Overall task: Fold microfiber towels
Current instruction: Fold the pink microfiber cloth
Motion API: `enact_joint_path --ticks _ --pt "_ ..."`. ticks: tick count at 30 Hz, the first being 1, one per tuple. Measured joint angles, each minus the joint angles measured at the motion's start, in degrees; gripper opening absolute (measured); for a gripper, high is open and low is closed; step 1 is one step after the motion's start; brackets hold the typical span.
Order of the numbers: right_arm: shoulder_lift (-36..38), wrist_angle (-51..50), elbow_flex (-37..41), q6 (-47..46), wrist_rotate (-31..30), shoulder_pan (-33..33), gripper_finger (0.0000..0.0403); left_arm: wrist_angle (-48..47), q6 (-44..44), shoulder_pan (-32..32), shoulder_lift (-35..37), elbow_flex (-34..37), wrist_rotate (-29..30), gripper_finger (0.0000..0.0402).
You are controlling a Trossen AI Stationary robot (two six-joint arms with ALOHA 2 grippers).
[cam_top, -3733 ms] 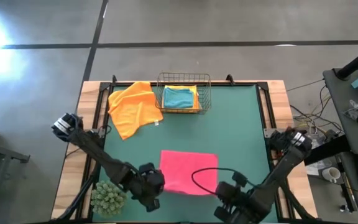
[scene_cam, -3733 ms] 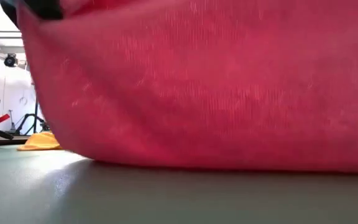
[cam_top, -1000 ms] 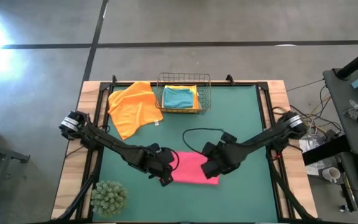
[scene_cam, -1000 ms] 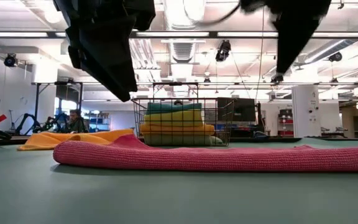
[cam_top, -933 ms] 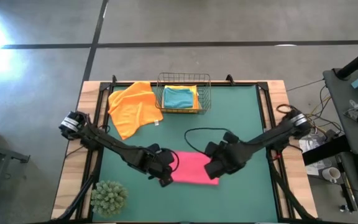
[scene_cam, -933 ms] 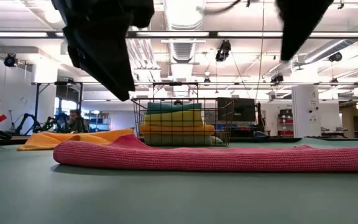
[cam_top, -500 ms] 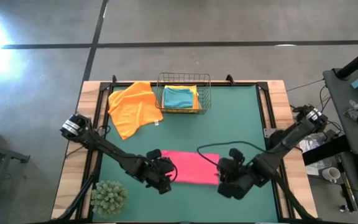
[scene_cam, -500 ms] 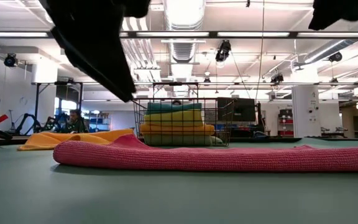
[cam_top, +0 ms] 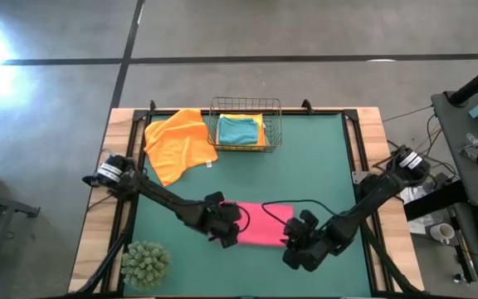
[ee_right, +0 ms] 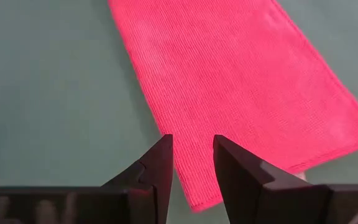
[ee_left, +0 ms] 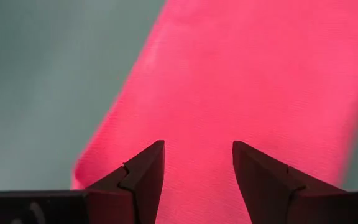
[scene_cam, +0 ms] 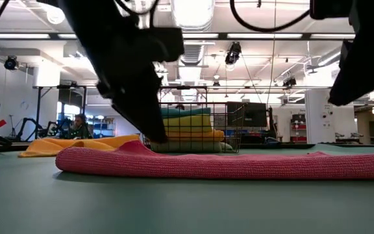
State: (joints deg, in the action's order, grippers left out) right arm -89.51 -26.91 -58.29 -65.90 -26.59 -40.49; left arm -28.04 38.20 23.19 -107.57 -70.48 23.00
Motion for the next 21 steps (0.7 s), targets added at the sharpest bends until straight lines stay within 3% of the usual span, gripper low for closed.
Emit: enact_joint_path --ticks 8,21 --pt "-4.2 3.4 0.8 -0.3 3.7 0.4 0.0106 0.6 -0.1 -4.3 -2.3 0.0 -3.4 0.0173" --pt "-8.2 0.9 1.2 0.4 7.6 4.2 0.0106 1.8 0.5 -5.4 -2.3 1.9 -6.6 0.0173"
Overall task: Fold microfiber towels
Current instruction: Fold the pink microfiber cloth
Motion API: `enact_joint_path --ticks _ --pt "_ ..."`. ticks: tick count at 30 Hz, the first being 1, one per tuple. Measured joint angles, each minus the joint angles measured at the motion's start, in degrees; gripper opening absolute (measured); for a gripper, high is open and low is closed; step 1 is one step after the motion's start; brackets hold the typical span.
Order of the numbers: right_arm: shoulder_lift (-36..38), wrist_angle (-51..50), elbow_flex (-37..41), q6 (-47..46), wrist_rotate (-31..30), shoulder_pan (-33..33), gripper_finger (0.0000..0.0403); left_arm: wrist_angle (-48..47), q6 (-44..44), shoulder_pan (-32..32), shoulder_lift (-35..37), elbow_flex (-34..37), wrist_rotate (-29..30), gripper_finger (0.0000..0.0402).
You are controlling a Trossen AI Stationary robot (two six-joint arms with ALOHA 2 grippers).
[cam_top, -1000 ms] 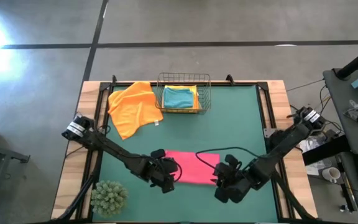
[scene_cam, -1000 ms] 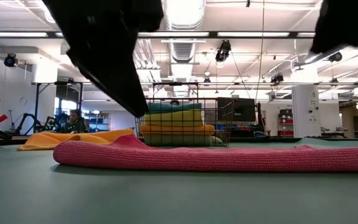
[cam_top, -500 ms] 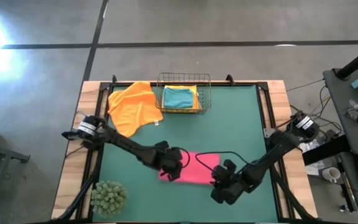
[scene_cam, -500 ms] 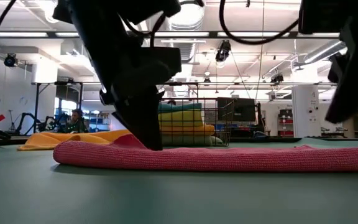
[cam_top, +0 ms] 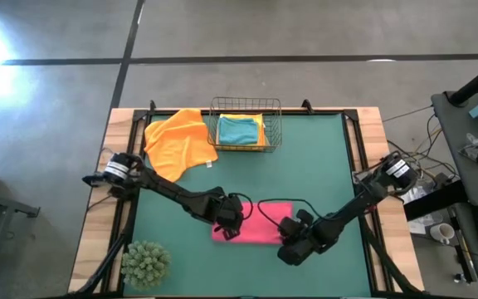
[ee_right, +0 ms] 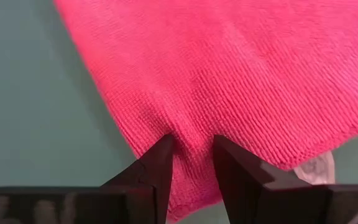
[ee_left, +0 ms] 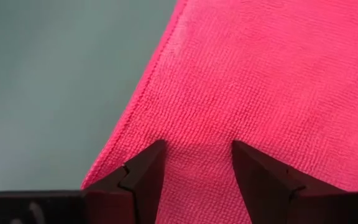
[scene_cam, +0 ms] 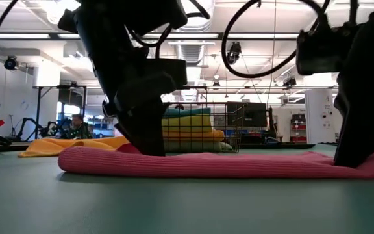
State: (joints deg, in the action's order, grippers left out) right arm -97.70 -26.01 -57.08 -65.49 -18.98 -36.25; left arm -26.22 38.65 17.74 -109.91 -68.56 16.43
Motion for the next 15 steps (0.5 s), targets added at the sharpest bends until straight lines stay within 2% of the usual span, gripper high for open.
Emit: enact_joint_path --ticks 10,15 --pt "0.5 -6.9 -0.2 4.1 3.1 5.3 0.0106 3.0 5.0 0.2 0.3 1.8 -2.7 0.0173" --pt "1.0 -8.1 -0.1 9.7 3.0 9.5 0.0106 3.8 10.3 1.1 0.3 0.6 -6.9 0.0173"
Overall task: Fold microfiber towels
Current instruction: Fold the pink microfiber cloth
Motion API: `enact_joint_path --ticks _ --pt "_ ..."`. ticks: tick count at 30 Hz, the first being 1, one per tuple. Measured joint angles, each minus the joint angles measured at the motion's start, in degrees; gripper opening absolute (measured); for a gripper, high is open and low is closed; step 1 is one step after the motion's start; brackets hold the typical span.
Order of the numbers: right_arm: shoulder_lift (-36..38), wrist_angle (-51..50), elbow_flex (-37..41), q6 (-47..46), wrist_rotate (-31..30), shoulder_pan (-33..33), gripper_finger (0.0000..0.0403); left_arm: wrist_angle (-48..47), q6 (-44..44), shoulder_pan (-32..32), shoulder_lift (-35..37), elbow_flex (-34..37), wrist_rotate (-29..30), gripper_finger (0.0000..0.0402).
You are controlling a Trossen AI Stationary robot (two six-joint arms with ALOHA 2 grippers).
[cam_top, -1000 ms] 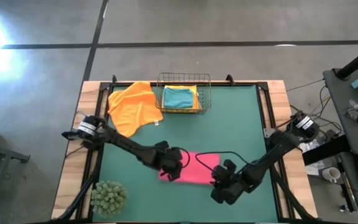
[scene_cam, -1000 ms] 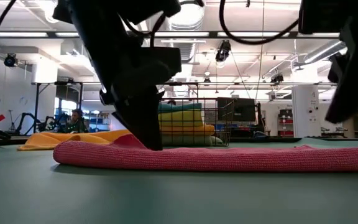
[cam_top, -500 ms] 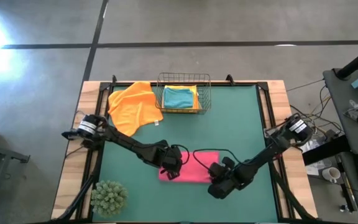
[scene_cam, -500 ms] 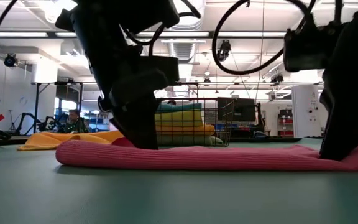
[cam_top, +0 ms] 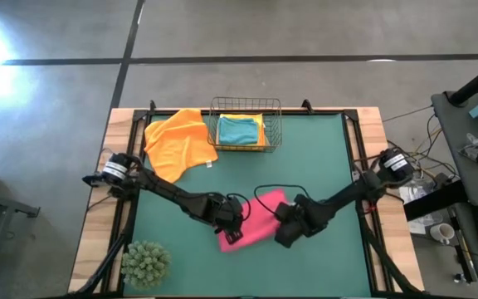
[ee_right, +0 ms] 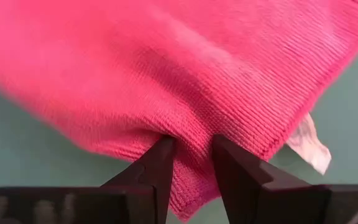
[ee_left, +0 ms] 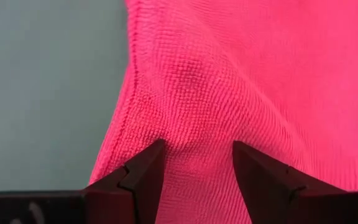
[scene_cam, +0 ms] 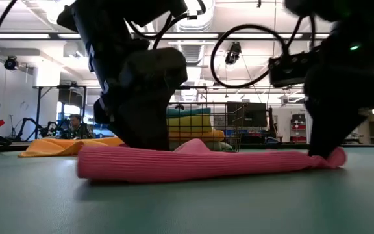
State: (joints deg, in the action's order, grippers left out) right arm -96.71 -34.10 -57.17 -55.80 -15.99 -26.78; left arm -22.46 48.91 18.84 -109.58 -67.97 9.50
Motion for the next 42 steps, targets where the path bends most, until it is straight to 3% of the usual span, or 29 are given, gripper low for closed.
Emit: enact_joint_path --ticks 9,21,32,42 --pt "0.9 -1.3 0.1 12.5 0.2 8.2 0.0106 0.8 8.2 1.3 -0.1 -0.4 -1.7 0.0173" --pt "1.8 -5.1 -1.6 22.3 1.2 13.0 0.0106 7.4 6.6 2.6 -0.3 -0.4 -3.5 0.0173" --pt "11.8 -9.0 -3.2 16.5 1.1 8.2 0.0106 5.9 -2.5 2.9 4.5 -0.3 1.6 0.0173" --pt "15.1 -6.6 -2.3 10.7 1.0 6.5 0.0106 0.3 -2.7 4.2 5.0 0.1 0.2 0.0173"
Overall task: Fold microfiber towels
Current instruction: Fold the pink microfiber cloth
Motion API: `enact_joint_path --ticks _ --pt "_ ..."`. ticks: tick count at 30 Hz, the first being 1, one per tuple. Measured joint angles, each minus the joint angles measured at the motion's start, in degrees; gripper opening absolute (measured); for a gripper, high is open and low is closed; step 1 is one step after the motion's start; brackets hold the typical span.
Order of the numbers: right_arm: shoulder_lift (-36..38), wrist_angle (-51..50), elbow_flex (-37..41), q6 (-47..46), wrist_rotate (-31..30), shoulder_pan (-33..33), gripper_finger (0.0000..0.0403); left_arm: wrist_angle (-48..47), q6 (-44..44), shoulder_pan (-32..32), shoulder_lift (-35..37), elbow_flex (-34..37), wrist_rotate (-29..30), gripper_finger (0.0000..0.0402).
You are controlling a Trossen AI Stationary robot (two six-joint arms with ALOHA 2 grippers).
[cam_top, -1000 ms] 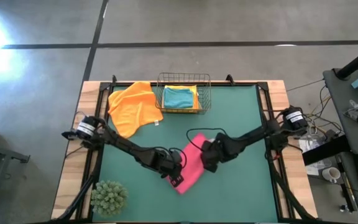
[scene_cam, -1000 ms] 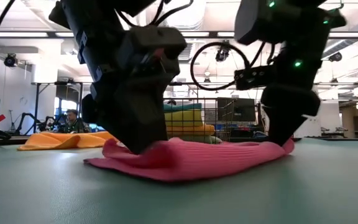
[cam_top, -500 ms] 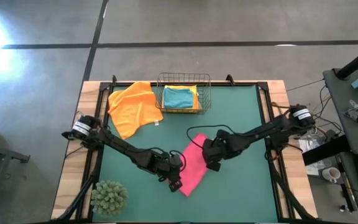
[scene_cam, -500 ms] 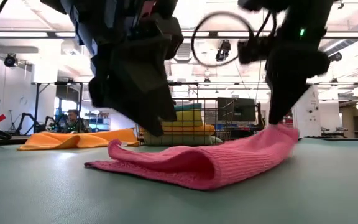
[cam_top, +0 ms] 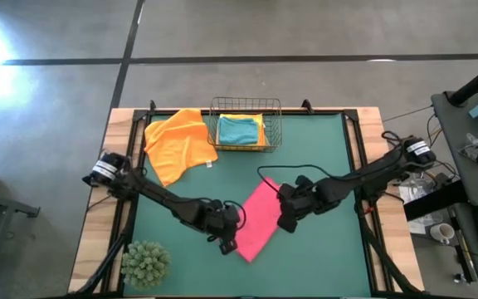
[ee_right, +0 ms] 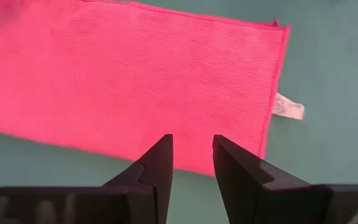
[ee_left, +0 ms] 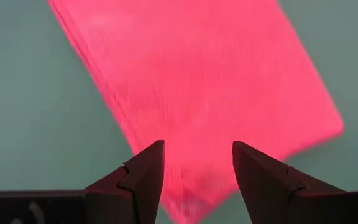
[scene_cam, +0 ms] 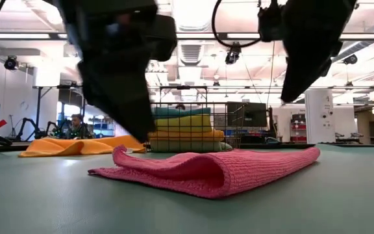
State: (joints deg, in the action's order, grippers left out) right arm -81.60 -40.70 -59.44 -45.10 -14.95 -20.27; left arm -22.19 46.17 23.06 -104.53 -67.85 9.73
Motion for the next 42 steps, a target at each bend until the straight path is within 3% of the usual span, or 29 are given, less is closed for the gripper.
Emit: enact_joint_path --ticks 9,15,22,33,42 --pt "-6.0 9.0 0.7 -1.9 3.4 2.2 0.0106 -3.4 1.5 2.9 0.0 0.7 -0.2 0.0173" --pt "-10.5 24.0 0.7 -2.5 10.5 0.7 0.0106 -4.5 1.5 3.5 -1.1 0.9 -0.2 0.0173" --pt "-15.4 37.5 0.7 -3.8 11.0 -2.9 0.0105 -9.0 1.5 4.3 0.5 0.8 0.0 0.0173" --pt "-24.5 39.7 -4.3 -4.7 10.5 -7.2 0.0105 -15.9 1.4 4.4 2.5 0.5 1.3 0.0173" --pt "-29.2 29.3 -12.2 -2.8 10.4 -7.8 0.0105 -16.2 1.4 4.5 2.6 0.4 1.4 0.0173"
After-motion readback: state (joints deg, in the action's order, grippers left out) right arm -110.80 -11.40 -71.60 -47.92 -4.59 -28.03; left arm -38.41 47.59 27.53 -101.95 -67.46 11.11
